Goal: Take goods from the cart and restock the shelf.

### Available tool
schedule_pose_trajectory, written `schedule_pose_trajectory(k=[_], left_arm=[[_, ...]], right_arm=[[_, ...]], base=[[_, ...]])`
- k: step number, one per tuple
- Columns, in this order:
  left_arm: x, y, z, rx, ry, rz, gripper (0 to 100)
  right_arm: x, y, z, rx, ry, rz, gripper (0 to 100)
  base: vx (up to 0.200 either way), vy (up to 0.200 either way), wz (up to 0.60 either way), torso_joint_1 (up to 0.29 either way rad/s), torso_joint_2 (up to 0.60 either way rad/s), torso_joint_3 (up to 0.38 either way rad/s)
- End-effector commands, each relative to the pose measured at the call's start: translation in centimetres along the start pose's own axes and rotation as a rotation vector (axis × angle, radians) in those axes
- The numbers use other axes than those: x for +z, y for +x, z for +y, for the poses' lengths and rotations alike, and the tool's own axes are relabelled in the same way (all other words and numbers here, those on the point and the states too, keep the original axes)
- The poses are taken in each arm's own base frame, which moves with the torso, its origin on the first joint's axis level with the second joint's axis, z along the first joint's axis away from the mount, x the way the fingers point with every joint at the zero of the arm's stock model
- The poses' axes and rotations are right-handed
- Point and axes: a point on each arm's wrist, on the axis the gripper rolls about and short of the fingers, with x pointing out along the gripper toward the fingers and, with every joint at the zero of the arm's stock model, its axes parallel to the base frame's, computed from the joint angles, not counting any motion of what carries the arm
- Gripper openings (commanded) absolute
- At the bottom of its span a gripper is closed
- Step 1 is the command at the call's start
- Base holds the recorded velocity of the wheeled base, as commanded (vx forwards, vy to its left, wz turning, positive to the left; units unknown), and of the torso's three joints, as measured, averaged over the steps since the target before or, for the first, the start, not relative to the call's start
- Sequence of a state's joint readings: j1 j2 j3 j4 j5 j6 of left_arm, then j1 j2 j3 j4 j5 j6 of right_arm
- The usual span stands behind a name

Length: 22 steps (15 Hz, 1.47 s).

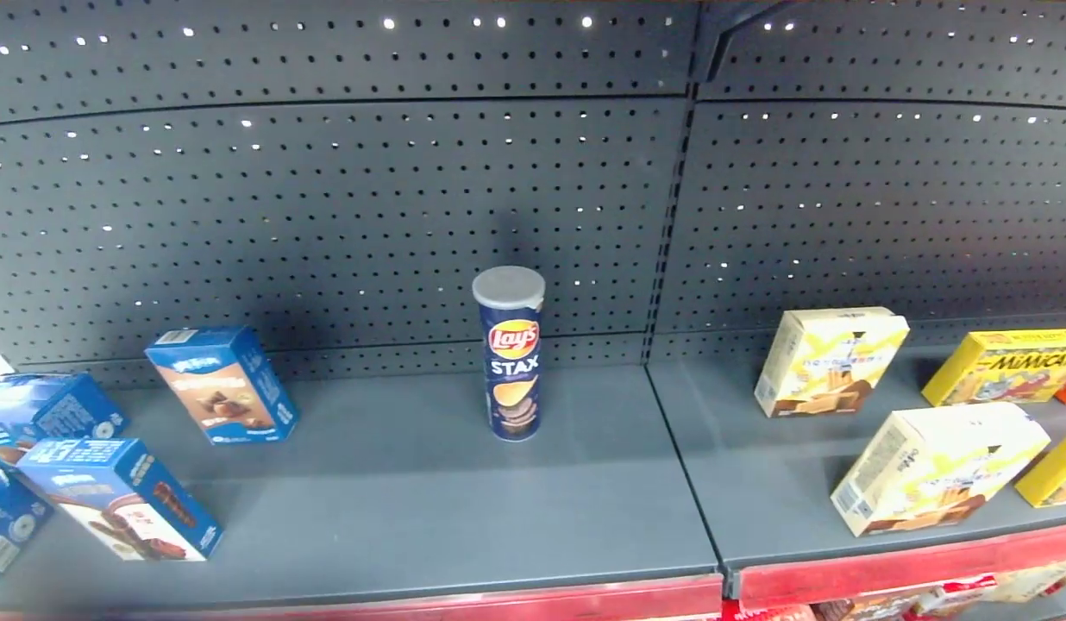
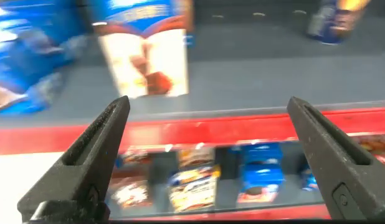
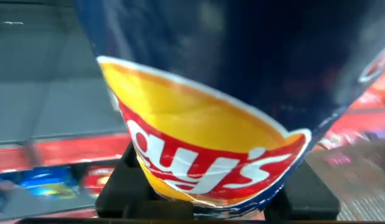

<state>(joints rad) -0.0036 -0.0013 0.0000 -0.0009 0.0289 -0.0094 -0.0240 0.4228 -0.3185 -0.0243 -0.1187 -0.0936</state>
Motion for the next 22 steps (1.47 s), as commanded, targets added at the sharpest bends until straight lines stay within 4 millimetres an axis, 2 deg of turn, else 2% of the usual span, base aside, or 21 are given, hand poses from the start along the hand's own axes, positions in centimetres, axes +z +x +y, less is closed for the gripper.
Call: schedule_pose_trajectory(k=[1,4,8,14,20,22], left_arm=[[0.0,0.0,0.0,-0.002,0.000,0.002,100],[0.0,0.0,0.0,-0.001,0.000,0.002,100],[0.0,0.0,0.0,-0.001,-0.001,0.002,100],[0.0,0.0,0.0,-0.001,-0.001,0.002,100],[0.1,0.2,-0.1,-0.050,0.019,0.042,100],[2.6,0.4,-0.4,-0.170,0.158,0.038,100]], right_arm=[[0.5,-0.5,0.0,0.044,0.016,-0.046,0],[1.7,-1.5,0.0,0.199,0.019,-0.133,0],[3.1,-1.2,0.0,0.263,0.018,-0.146,0],[3.5,-1.2,0.1,0.332,0.036,-0.147,0],[3.8,0.0,0.3,0.354,0.028,-0.077,0],[3.9,0.2,0.4,0.344,0.024,-0.066,0]], base=[[0.000,0.000,0.00,0.000,0.00,0.000],[0.000,0.000,0.00,0.000,0.00,0.000],[0.000,0.000,0.00,0.000,0.00,0.000],[0.000,0.000,0.00,0.000,0.00,0.000],[0.000,0.000,0.00,0.000,0.00,0.000],[0.000,0.000,0.00,0.000,0.00,0.000]])
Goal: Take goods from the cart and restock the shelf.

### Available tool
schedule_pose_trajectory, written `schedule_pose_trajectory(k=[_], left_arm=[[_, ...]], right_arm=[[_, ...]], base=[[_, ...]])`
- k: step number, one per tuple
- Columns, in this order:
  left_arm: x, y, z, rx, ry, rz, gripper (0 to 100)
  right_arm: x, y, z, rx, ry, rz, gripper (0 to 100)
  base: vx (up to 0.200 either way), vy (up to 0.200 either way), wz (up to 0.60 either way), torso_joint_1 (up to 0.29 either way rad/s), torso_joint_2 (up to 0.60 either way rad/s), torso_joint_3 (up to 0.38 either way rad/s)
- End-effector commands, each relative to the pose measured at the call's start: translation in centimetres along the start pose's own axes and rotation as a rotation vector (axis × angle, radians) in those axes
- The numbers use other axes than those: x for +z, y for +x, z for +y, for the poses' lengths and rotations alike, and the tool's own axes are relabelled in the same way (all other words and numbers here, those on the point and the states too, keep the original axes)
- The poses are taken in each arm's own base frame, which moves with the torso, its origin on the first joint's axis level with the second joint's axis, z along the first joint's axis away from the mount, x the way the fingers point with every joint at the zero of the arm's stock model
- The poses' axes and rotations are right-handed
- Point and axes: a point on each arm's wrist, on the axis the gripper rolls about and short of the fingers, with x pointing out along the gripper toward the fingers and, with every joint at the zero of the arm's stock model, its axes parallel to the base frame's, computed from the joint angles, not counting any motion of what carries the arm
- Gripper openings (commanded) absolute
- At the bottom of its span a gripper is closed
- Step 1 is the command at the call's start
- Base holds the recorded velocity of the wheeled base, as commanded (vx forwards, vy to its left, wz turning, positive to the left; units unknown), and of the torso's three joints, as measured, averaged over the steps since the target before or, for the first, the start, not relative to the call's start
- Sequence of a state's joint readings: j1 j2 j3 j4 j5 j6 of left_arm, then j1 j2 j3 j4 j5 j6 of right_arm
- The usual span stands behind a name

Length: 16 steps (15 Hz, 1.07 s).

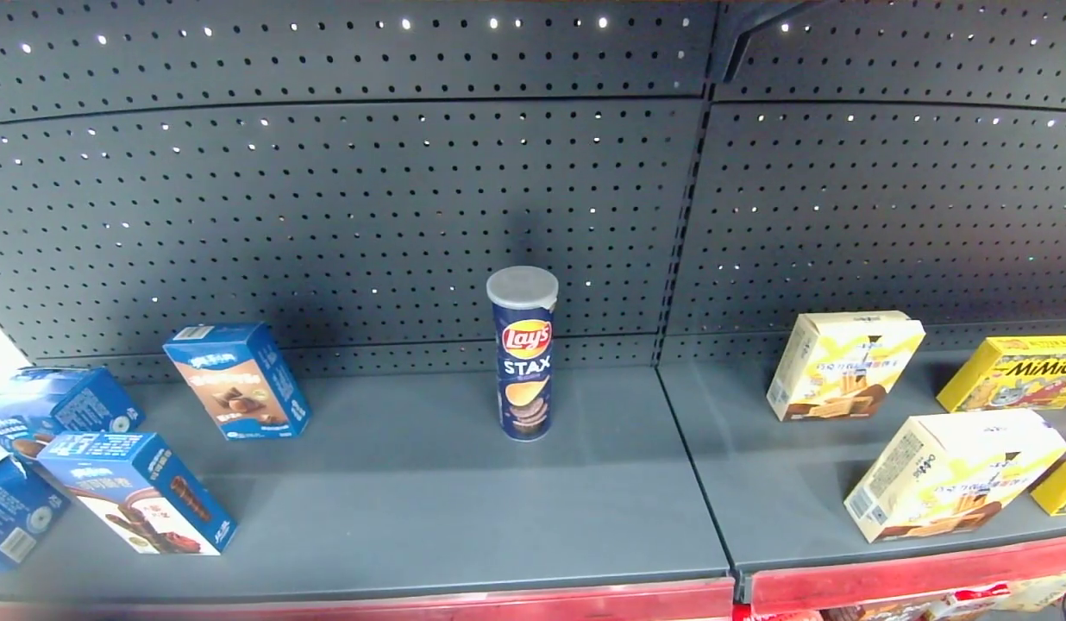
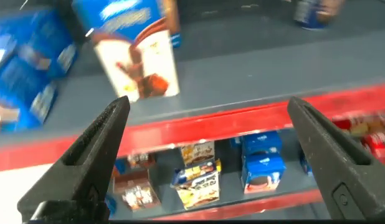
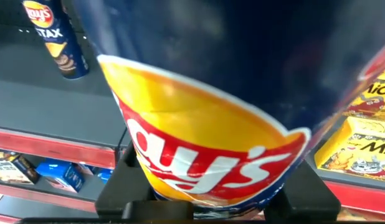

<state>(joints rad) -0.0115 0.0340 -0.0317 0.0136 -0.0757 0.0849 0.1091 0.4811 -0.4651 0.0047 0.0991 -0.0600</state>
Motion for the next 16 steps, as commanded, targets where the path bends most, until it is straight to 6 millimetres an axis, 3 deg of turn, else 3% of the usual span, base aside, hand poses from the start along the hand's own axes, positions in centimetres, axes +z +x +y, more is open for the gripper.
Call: schedule_pose_trajectory(k=[1,2,4,8,10,11,12,14,16], left_arm=[[4.6,1.3,0.1,-0.198,0.072,0.070,100],[7.0,2.3,0.2,-0.268,0.075,0.079,100],[9.9,5.0,0.3,-0.407,0.097,0.127,100],[13.0,9.8,0.4,-0.466,0.036,0.195,100],[14.5,14.5,0.1,-0.500,-0.035,0.268,100],[14.5,14.9,0.0,-0.506,-0.037,0.275,100],[14.4,18.3,-0.4,-0.520,-0.023,0.272,100],[13.5,21.7,-1.0,-0.536,-0.004,0.226,100],[13.1,23.5,-1.6,-0.557,-0.005,0.206,100]], right_arm=[[0.0,0.8,-0.1,-0.008,0.002,0.036,0],[0.1,0.9,-0.1,-0.007,0.001,0.036,0],[0.3,1.1,-0.2,-0.028,0.000,0.035,0],[0.8,0.8,-0.3,-0.078,-0.002,0.019,0],[0.7,-0.4,-0.2,-0.083,-0.005,-0.029,0],[0.7,-0.5,-0.2,-0.083,-0.005,-0.034,0],[0.5,-1.3,-0.1,-0.088,-0.007,-0.055,0],[-0.1,-2.1,0.1,-0.084,-0.005,-0.052,0],[-0.6,-2.6,0.1,-0.088,-0.006,-0.063,0]], base=[[0.000,0.000,0.00,0.000,0.00,0.000],[0.000,0.000,0.00,0.000,0.00,0.000],[0.000,0.000,0.00,0.000,0.00,0.000],[0.000,0.000,0.00,0.000,0.00,0.000],[0.000,0.000,0.00,0.000,0.00,0.000],[0.000,0.000,0.00,0.000,0.00,0.000],[0.000,0.000,0.00,0.000,0.00,0.000],[0.000,0.000,0.00,0.000,0.00,0.000],[0.000,0.000,0.00,0.000,0.00,0.000]])
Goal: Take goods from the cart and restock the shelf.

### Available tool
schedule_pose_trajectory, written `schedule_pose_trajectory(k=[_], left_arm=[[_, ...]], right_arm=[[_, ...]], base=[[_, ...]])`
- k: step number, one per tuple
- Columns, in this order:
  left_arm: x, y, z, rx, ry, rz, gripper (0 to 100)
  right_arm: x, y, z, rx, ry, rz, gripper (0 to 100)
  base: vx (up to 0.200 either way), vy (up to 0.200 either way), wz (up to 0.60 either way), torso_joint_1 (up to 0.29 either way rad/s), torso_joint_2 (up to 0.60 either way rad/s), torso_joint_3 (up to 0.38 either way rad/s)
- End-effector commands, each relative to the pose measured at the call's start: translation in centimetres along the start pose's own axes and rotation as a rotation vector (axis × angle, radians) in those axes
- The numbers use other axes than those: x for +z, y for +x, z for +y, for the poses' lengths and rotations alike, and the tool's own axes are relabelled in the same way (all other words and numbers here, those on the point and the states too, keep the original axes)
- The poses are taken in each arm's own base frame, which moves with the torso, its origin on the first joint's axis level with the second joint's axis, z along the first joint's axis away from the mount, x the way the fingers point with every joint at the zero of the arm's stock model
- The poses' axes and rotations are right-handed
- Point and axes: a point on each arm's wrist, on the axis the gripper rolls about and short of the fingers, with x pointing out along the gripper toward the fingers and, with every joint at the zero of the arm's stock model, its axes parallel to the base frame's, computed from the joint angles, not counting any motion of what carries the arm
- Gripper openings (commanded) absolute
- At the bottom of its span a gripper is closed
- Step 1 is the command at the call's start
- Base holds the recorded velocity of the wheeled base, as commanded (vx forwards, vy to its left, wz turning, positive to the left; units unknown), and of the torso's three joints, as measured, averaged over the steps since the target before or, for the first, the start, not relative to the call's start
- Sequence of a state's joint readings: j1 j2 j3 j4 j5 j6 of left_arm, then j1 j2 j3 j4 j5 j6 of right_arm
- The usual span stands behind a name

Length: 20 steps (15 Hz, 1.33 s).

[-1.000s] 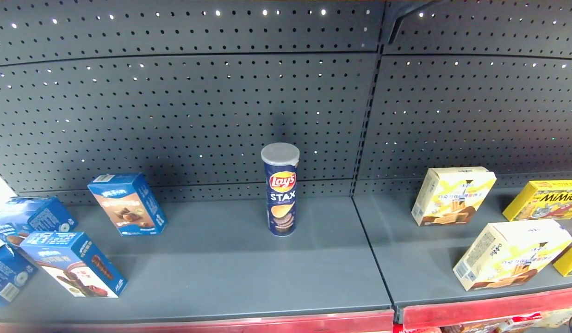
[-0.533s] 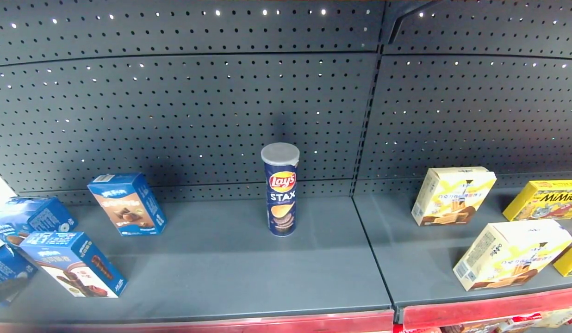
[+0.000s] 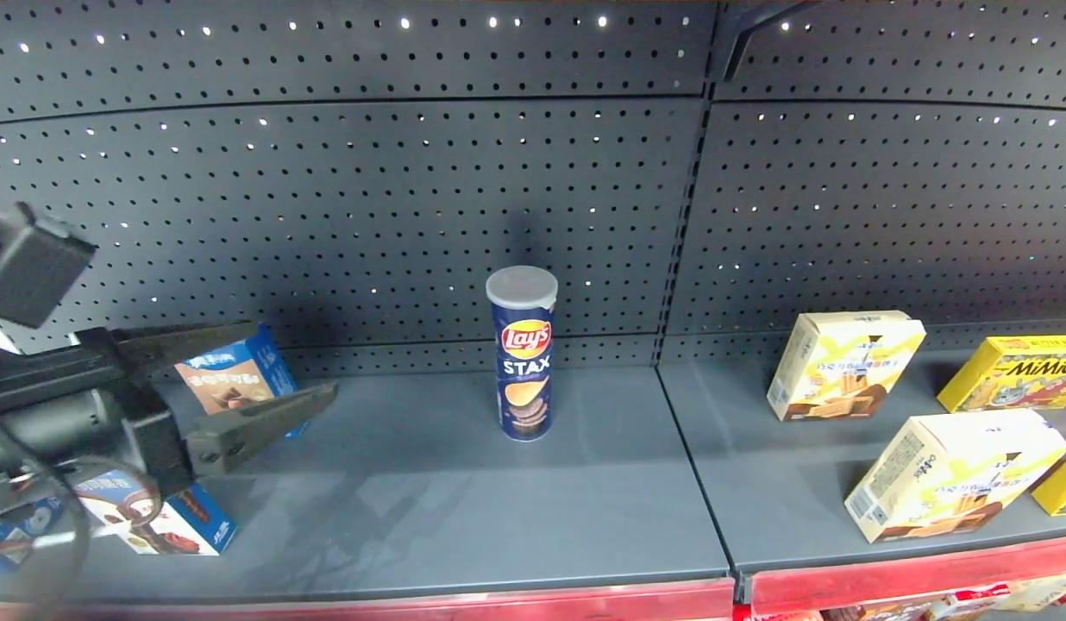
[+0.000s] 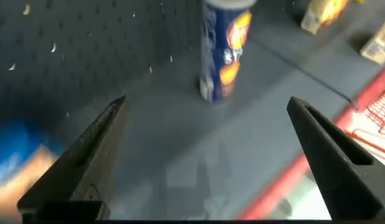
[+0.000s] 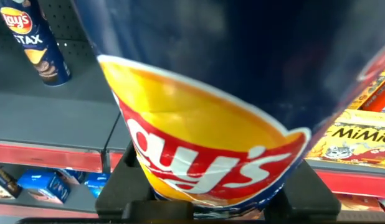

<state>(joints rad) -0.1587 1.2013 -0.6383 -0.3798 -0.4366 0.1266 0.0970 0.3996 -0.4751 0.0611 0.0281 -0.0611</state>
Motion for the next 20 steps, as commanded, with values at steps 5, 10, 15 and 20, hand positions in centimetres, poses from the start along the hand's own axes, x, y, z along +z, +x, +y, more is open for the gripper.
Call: schedule_pose_trajectory(k=[5,10,15,20], left_arm=[[-2.5,8.2,2.6,-0.132,-0.056,0.111,100],[-4.1,13.4,4.7,-0.300,-0.040,0.007,100],[-5.1,17.5,7.0,-0.402,-0.037,-0.023,100],[-7.1,20.3,8.0,-0.532,-0.030,-0.064,100]], right_arm=[[-0.6,-0.9,0.1,-0.004,0.000,-0.034,0],[-0.6,-1.3,0.1,-0.007,0.000,-0.050,0],[-1.2,-2.1,0.1,0.006,-0.001,-0.037,0],[-1.6,-2.6,0.2,0.012,-0.001,-0.046,0]], base=[[0.000,0.000,0.00,0.000,0.00,0.000],[0.000,0.000,0.00,0.000,0.00,0.000],[0.000,0.000,0.00,0.000,0.00,0.000],[0.000,0.000,0.00,0.000,0.00,0.000]])
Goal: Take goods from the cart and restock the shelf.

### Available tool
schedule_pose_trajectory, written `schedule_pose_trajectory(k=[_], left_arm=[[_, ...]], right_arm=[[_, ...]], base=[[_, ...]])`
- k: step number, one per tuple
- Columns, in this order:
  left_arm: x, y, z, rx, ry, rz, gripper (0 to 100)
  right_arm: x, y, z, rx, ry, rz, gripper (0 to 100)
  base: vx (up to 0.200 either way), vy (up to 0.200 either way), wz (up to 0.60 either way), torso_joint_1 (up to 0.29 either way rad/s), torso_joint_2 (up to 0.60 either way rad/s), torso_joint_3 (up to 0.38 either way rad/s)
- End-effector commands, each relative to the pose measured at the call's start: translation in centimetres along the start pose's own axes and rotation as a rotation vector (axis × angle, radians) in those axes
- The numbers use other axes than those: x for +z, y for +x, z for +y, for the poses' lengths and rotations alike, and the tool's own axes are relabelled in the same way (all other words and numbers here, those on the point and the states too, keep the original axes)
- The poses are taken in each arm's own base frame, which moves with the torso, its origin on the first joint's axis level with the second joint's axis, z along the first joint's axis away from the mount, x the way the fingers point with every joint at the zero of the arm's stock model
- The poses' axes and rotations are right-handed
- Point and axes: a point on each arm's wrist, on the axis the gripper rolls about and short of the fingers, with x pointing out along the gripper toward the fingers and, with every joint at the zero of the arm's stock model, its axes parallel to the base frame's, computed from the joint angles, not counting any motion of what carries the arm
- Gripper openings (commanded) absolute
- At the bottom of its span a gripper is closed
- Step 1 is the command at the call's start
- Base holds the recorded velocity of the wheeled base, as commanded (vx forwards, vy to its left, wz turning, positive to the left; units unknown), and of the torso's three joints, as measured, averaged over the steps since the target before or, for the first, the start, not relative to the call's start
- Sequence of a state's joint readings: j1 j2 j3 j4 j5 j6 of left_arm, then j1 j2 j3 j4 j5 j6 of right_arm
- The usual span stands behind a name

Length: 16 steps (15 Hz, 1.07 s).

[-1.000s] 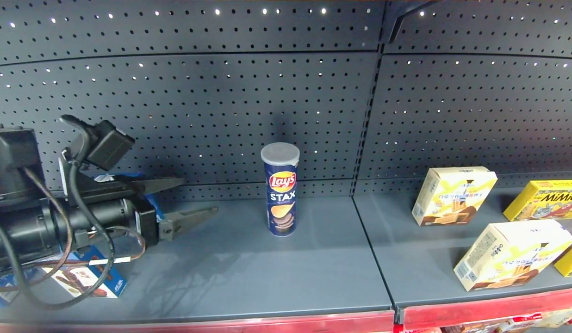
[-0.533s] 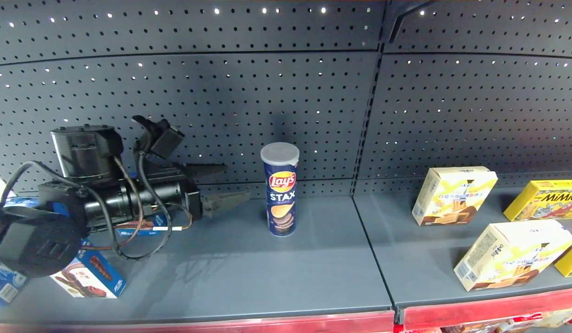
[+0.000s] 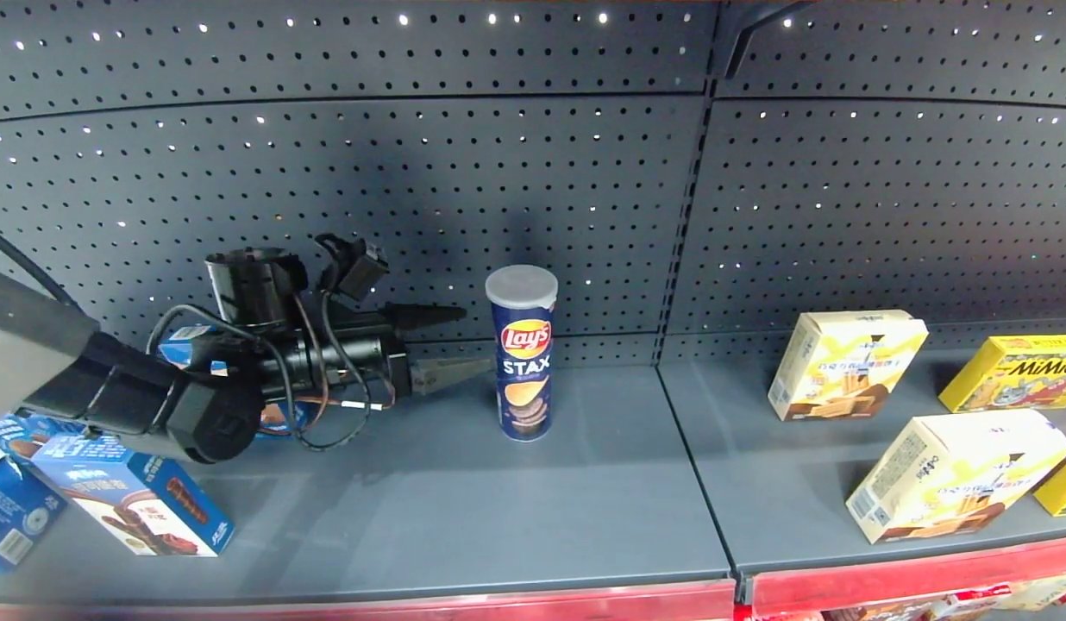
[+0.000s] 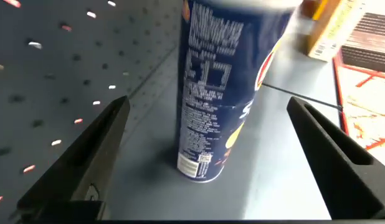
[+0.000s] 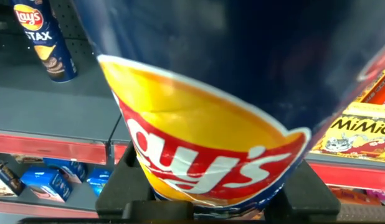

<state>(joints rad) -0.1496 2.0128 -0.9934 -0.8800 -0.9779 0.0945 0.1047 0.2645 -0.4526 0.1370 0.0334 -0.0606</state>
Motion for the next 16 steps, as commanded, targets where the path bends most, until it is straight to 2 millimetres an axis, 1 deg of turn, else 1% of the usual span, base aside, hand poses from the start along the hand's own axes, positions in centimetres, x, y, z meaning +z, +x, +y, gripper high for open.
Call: schedule_pose_trajectory(k=[1,5,10,11,16], left_arm=[[-1.9,0.9,1.1,-0.020,-0.029,0.016,100],[-2.5,1.8,2.5,-0.103,-0.025,-0.022,100],[-2.9,2.3,3.0,-0.115,-0.030,-0.028,100],[-2.7,2.5,3.1,-0.116,-0.023,-0.031,100],[-2.3,3.5,2.6,-0.145,-0.011,-0.037,100]], right_arm=[[0.0,-0.2,0.0,0.001,-0.001,-0.007,0],[-0.3,-0.2,0.0,0.001,-0.001,-0.004,0],[-0.5,-0.1,0.0,-0.001,-0.001,0.004,0],[-0.5,-0.1,0.0,-0.003,-0.001,0.005,0],[-0.8,-0.2,0.1,-0.004,-0.002,0.008,0]], base=[[0.000,0.000,0.00,0.000,0.00,0.000],[0.000,0.000,0.00,0.000,0.00,0.000],[0.000,0.000,0.00,0.000,0.00,0.000],[0.000,0.000,0.00,0.000,0.00,0.000],[0.000,0.000,0.00,0.000,0.00,0.000]])
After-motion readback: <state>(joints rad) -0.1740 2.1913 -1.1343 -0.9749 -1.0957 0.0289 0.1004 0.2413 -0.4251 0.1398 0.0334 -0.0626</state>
